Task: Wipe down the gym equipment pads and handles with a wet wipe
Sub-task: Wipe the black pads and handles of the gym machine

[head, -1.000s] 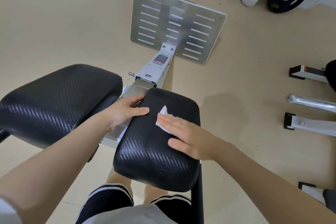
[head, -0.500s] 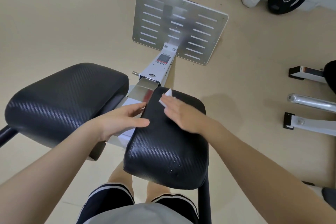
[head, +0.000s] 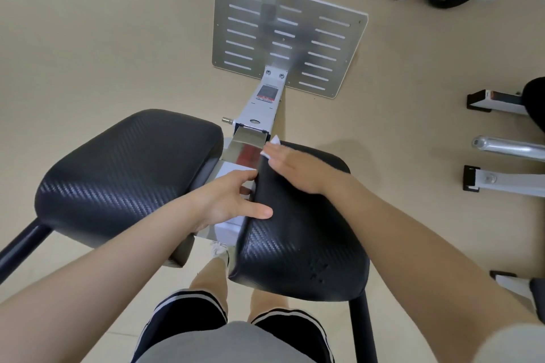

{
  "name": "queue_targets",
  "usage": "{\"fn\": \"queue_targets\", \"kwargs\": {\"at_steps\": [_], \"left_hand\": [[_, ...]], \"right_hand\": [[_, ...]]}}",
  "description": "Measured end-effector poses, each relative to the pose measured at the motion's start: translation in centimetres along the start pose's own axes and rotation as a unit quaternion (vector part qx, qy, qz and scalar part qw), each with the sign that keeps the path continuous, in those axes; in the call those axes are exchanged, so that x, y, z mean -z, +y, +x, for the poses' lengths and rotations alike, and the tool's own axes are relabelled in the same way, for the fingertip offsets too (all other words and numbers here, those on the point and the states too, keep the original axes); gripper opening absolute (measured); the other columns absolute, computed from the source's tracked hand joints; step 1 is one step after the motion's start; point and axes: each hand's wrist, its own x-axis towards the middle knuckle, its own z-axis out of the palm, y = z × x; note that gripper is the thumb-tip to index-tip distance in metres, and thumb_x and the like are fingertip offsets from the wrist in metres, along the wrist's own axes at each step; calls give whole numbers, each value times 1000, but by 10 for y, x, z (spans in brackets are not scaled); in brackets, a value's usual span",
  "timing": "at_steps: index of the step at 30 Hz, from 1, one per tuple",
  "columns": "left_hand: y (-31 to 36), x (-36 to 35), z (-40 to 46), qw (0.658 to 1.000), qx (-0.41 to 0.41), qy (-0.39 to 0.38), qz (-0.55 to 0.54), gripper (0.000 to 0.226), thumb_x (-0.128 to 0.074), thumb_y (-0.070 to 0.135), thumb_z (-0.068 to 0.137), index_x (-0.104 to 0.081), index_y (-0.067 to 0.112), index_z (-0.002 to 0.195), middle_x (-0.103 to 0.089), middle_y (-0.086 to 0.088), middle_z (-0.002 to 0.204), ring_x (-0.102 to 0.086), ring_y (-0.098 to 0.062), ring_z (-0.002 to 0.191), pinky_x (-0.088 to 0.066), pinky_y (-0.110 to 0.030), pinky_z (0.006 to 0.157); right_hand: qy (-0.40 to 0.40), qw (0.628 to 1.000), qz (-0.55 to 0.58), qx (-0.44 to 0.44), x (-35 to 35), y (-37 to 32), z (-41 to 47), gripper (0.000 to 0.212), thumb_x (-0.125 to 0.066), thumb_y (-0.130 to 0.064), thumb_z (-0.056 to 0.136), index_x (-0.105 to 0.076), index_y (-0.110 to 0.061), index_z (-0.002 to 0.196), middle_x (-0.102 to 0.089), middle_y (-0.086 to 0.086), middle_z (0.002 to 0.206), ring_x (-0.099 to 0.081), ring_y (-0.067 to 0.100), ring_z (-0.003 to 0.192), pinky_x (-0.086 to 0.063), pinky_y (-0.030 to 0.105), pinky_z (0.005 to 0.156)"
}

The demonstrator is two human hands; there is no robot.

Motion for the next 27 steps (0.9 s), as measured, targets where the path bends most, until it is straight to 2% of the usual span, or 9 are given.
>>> {"fn": "queue_targets", "kwargs": {"at_steps": [2, 5, 8, 11, 14, 16, 18, 21, 27], "left_hand": [[1, -1, -4, 999, -10, 25, 19, 36, -75, 16, 76, -58, 22, 107, -62, 9, 104, -62, -2, 90, -46, -7, 67], [-3, -3, -6, 995, 11, 87, 52, 25, -72, 24, 77, -60, 18, 98, -62, 4, 96, -62, -14, 89, -49, -24, 82], [0, -3, -12, 982, 68, 116, -129, 7, -53, 19, 92, -60, 17, 93, -62, 0, 92, -60, -12, 86, -50, -22, 83], [3, 3, -19, 941, 119, 101, -300, 27, -41, 30, 98, -57, 10, 107, -61, -4, 96, -59, -14, 81, -50, -26, 80], [4, 4, -23, 954, 129, 69, -263, 49, -33, 48, 97, -51, 13, 126, -57, 0, 112, -57, -12, 97, -47, -27, 88], [5, 2, -23, 962, 126, 56, -237, 57, -28, 53, 96, -50, 12, 129, -58, 5, 105, -55, -10, 99, -44, -27, 94], [5, 1, -24, 966, 116, 39, -226, 61, -24, 56, 95, -53, 12, 126, -61, 6, 100, -57, -7, 98, -42, -28, 99], [0, 5, -22, 969, 107, 23, -223, 70, -21, 64, 92, -55, 12, 126, -61, -1, 121, -54, -10, 114, -42, -32, 103], [-4, 2, -29, 975, 79, -10, -207, 74, -17, 64, 92, -42, 14, 139, -47, 3, 141, -40, -8, 132, -37, -30, 107]], "right_hand": [[0, 999, 2, -33, 0, 5, 16, 37, -25, -19, 102, -44, 3, 126, -44, 16, 134, -38, 28, 127, -26, 30, 102], [16, 999, 3, -30, -4, -2, 12, 43, -24, -25, 103, -39, -2, 136, -37, 8, 147, -30, 20, 137, -19, 28, 112], [40, 999, -14, -13, -15, -28, -25, 46, -30, -24, 102, -30, -6, 144, -27, 7, 153, -22, 15, 141, -6, 17, 111], [78, 995, -47, 44, -34, -62, -73, 50, -31, -34, 99, -37, -6, 140, -36, 9, 148, -28, 18, 138, -12, 19, 111], [62, 989, -117, 62, -52, -78, -100, 75, -3, -59, 89, -23, -16, 147, -19, -2, 156, -11, 9, 144, -2, 20, 115], [60, 987, -143, 53, -59, -79, -106, 82, 4, -61, 82, -19, -17, 148, -14, -4, 156, -8, 8, 144, 1, 20, 114], [77, 986, -142, 46, -56, -78, -100, 74, -3, -59, 91, -23, -15, 147, -19, -1, 156, -13, 11, 144, -3, 21, 115], [105, 989, -97, -24, -43, -60, -77, 53, -29, -38, 100, -27, -12, 146, -26, 3, 154, -23, 16, 141, -10, 20, 111], [141, 983, -33, -116, -40, -48, -62, 42, -31, -33, 100, -38, -14, 137, -43, 3, 141, -40, 22, 129, -28, 27, 101]]}}
